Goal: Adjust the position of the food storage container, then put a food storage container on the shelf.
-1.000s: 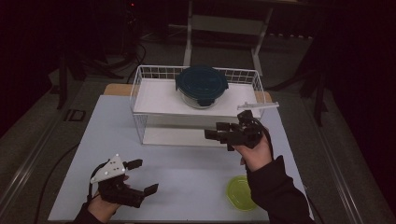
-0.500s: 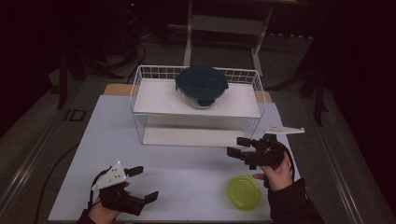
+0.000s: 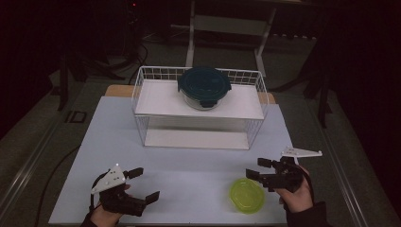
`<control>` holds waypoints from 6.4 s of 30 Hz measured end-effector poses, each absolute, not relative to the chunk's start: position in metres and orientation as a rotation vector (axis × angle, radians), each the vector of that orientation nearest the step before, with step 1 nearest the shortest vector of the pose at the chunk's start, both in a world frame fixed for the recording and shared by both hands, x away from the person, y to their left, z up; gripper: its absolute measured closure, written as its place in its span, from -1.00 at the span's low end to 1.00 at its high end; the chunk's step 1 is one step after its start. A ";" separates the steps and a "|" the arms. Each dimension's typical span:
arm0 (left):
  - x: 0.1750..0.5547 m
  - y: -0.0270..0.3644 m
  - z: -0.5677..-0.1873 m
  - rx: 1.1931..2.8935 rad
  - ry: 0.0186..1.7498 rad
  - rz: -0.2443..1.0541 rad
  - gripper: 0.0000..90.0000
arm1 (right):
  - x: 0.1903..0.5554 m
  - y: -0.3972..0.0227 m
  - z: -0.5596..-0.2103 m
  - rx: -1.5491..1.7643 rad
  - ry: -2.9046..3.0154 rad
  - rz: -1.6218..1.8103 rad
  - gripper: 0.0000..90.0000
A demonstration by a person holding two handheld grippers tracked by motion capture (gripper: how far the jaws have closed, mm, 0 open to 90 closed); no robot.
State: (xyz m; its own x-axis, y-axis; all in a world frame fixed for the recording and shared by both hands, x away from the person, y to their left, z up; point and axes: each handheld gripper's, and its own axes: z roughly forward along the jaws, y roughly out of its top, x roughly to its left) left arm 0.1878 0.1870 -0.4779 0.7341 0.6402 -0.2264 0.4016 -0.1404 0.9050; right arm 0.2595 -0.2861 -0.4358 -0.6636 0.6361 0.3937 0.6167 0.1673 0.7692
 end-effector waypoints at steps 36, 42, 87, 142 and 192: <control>0.189 0.186 -0.481 1.763 0.816 0.254 -1.00 | 0.203 -0.327 -0.515 1.371 2.655 1.193 1.00; 0.188 0.186 -0.481 1.770 0.813 0.257 -1.00 | 0.206 -0.318 -0.519 1.365 2.687 1.186 1.00; 0.188 0.186 -0.482 1.782 0.810 0.262 -1.00 | 0.249 -0.237 -0.518 1.252 2.792 1.135 1.00; 0.187 0.187 -0.483 1.790 0.792 0.258 -1.00 | 0.301 -0.167 -0.523 1.289 2.764 1.118 1.00; 0.223 0.181 -0.451 1.865 0.738 0.150 -1.00 | 0.269 -0.193 -0.452 1.154 2.553 1.414 -0.60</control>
State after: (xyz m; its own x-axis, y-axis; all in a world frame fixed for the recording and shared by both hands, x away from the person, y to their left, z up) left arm 0.2235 0.1807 -0.4510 0.7999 0.5530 -0.2332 0.4177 -0.2340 0.8779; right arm 0.2689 -0.1932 -0.4515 -0.7295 0.5996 0.3289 0.5969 0.3234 0.7343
